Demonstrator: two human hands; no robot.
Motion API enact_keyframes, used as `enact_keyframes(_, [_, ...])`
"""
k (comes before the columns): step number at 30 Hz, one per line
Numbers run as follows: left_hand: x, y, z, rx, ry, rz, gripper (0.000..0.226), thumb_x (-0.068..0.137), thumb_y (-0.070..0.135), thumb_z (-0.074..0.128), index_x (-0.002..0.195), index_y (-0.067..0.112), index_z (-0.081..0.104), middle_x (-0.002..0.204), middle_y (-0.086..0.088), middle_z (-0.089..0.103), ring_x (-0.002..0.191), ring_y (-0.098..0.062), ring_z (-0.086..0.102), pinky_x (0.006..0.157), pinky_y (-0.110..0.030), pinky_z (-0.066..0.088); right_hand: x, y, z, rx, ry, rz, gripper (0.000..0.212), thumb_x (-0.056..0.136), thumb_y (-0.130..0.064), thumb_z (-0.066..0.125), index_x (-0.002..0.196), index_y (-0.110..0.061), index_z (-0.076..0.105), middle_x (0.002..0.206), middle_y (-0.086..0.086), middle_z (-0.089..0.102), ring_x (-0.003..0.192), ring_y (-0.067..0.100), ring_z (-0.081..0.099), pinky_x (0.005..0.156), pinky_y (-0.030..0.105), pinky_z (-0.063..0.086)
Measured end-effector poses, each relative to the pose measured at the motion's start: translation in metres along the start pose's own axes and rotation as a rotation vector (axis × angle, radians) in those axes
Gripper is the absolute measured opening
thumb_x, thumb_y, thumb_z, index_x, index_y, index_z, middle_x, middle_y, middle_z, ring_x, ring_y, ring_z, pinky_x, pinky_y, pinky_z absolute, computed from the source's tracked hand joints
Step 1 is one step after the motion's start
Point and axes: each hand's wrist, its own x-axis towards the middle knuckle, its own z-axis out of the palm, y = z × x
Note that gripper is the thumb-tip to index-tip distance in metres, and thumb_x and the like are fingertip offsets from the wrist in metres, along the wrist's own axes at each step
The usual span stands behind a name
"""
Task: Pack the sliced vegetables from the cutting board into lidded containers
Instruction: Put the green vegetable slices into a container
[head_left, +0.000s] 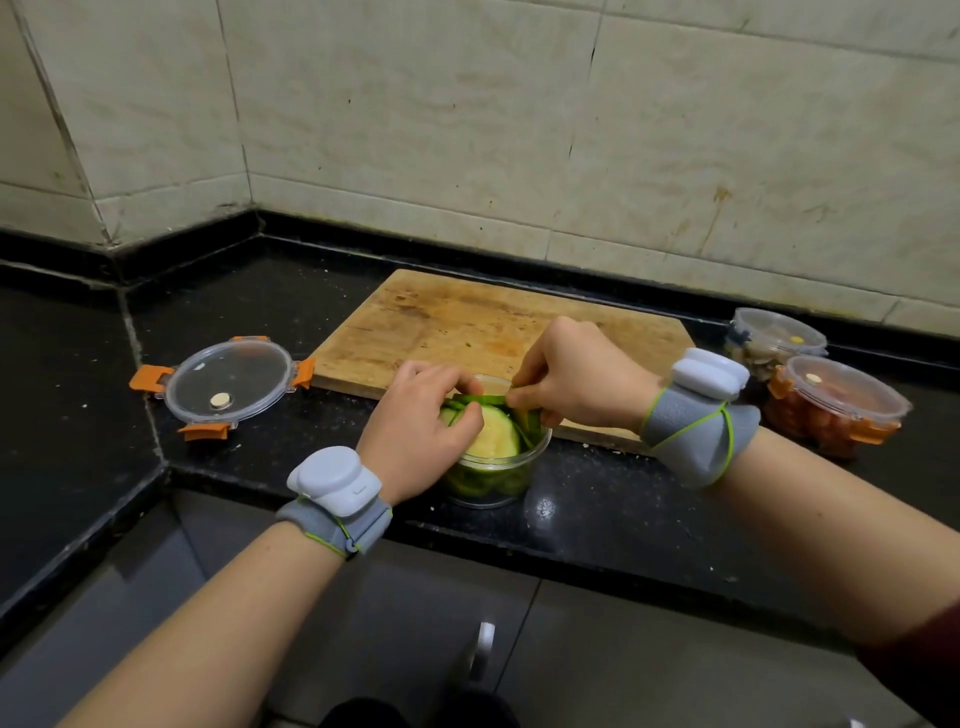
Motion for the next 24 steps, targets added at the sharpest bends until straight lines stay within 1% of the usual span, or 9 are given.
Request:
enact_keyframes(4, [-0.001, -0.003, 0.001, -0.017, 0.033, -0.008, 0.028, 0.078, 0.037, 0.049, 0.09, 0.015, 0.061, 0.09, 0.009, 0.059, 0.096, -0.01, 0.042, 0.075, -0.011, 0.028, -0.001, -0.002, 0.008, 0.019, -0.031, -0.032, 0.018, 0.08, -0.023, 0.075, 0.091, -0.009, 0.076, 0.069, 0.002, 0.071, 0.055, 0.011, 0.066, 0.066, 0.022, 0.057])
enact_keyframes(6, [-0.002, -0.004, 0.001, -0.027, 0.031, -0.018, 0.025, 0.079, 0.035, 0.05, 0.091, 0.016, 0.061, 0.09, 0.008, 0.058, 0.095, -0.009, 0.042, 0.077, -0.007, 0.03, 0.0, 0.0, 0.006, 0.0, -0.071, -0.041, 0.019, 0.083, -0.023, 0.072, 0.095, -0.01, 0.076, 0.075, 0.0, 0.073, 0.063, 0.011, 0.068, 0.073, 0.025, 0.057])
enact_keyframes(9, [-0.003, -0.004, 0.003, -0.023, 0.039, -0.026, 0.024, 0.079, 0.035, 0.05, 0.091, 0.017, 0.06, 0.091, 0.006, 0.059, 0.094, -0.011, 0.043, 0.073, -0.014, 0.029, -0.002, 0.005, -0.002, 0.035, -0.174, -0.057, 0.02, 0.084, -0.019, 0.071, 0.101, -0.012, 0.075, 0.09, -0.006, 0.075, 0.085, 0.007, 0.067, 0.084, 0.026, 0.053])
enact_keyframes(10, [-0.003, -0.005, 0.003, -0.022, 0.047, -0.026, 0.024, 0.079, 0.035, 0.05, 0.091, 0.016, 0.06, 0.091, 0.006, 0.059, 0.093, -0.012, 0.043, 0.073, -0.017, 0.028, -0.003, 0.007, -0.004, 0.082, -0.202, -0.056, 0.02, 0.084, -0.017, 0.071, 0.103, -0.011, 0.075, 0.085, -0.012, 0.074, 0.08, 0.0, 0.065, 0.079, 0.019, 0.051])
enact_keyframes(12, [-0.003, -0.005, 0.003, -0.026, 0.062, -0.02, 0.029, 0.077, 0.038, 0.049, 0.089, 0.015, 0.06, 0.09, 0.005, 0.059, 0.092, -0.013, 0.044, 0.073, -0.017, 0.027, -0.003, 0.012, -0.005, 0.144, -0.232, -0.042, 0.022, 0.084, -0.016, 0.072, 0.106, -0.013, 0.073, 0.053, -0.026, 0.061, 0.056, -0.011, 0.055, 0.06, 0.003, 0.039])
enact_keyframes(13, [-0.003, -0.005, 0.003, -0.032, 0.069, -0.022, 0.031, 0.076, 0.04, 0.048, 0.089, 0.015, 0.061, 0.089, 0.005, 0.059, 0.091, -0.013, 0.045, 0.073, -0.017, 0.027, -0.001, 0.015, -0.004, 0.164, -0.23, -0.027, 0.024, 0.083, -0.018, 0.073, 0.106, -0.015, 0.072, 0.046, -0.026, 0.056, 0.05, -0.012, 0.052, 0.056, 0.002, 0.036])
enact_keyframes(17, [-0.003, -0.005, 0.0, -0.076, 0.078, -0.047, 0.025, 0.076, 0.034, 0.055, 0.086, 0.012, 0.063, 0.082, 0.013, 0.055, 0.089, -0.014, 0.045, 0.072, -0.007, 0.031, 0.012, 0.028, 0.012, 0.138, -0.165, -0.029, 0.023, 0.078, -0.019, 0.077, 0.1, -0.013, 0.076, 0.094, -0.006, 0.067, 0.076, -0.001, 0.054, 0.067, 0.008, 0.037])
enact_keyframes(20, [-0.003, -0.006, -0.001, -0.104, 0.057, -0.053, 0.023, 0.077, 0.033, 0.059, 0.086, 0.012, 0.064, 0.082, 0.015, 0.055, 0.089, -0.013, 0.045, 0.073, -0.004, 0.03, 0.009, 0.036, 0.022, 0.155, -0.155, -0.062, 0.019, 0.079, -0.015, 0.076, 0.097, -0.011, 0.076, 0.094, -0.003, 0.056, 0.074, 0.002, 0.048, 0.064, 0.007, 0.037])
enact_keyframes(24, [-0.001, -0.007, -0.004, -0.102, 0.022, -0.063, 0.011, 0.084, 0.022, 0.065, 0.089, 0.013, 0.063, 0.085, 0.015, 0.054, 0.093, -0.012, 0.043, 0.074, -0.005, 0.03, 0.005, 0.042, 0.018, 0.282, -0.153, -0.077, 0.016, 0.084, -0.01, 0.07, 0.099, -0.012, 0.076, 0.098, -0.001, 0.059, 0.089, 0.015, 0.056, 0.084, 0.024, 0.044])
